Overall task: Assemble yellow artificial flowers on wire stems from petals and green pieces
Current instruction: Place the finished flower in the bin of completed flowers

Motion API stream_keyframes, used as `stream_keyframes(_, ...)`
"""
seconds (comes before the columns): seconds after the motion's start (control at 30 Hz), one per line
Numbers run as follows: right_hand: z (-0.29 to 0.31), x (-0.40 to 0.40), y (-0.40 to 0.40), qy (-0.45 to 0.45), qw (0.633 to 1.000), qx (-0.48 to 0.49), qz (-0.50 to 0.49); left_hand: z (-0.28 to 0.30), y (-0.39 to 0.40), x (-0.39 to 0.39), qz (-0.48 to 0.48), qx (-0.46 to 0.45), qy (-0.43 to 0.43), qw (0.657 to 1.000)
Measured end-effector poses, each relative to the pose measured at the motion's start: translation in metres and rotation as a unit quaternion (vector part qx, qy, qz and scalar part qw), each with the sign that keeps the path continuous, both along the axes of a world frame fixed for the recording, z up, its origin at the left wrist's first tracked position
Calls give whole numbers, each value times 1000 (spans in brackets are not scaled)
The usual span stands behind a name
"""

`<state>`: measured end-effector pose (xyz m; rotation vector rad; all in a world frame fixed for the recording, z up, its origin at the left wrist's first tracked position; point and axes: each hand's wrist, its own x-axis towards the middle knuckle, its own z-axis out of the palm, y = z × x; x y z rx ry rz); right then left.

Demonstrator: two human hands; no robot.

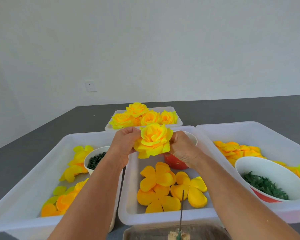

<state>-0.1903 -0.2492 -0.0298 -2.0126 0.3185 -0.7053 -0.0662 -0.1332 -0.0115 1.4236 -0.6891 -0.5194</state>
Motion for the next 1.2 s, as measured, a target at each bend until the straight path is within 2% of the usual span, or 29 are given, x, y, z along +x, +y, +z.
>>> stream_keyframes(0.17,0,-1,1,-22,999,42,13,1,0,-2,-35,9,25,999)
stream_keyframes(0.37,0,0,4,5,995,90,46,1,2,4,-6,-20,51,999)
stream_keyframes(0.57,2,-3,5,-34,988,138,63,3,2,3,-70,-17,140,987)
stream_keyframes(0.77,3,-3,5,-36,984,165,58,5,3,3,-111,-16,178,978)
stream_keyframes(1.07,2,-2,1,-21,984,173,35,5,6,2,-135,0,172,976)
stream_keyframes(1.13,1,-3,1,-10,990,141,21,4,5,2,-121,12,158,980)
stream_keyframes(1.2,-1,-2,-1,7,998,59,-19,3,5,2,-110,16,144,983)
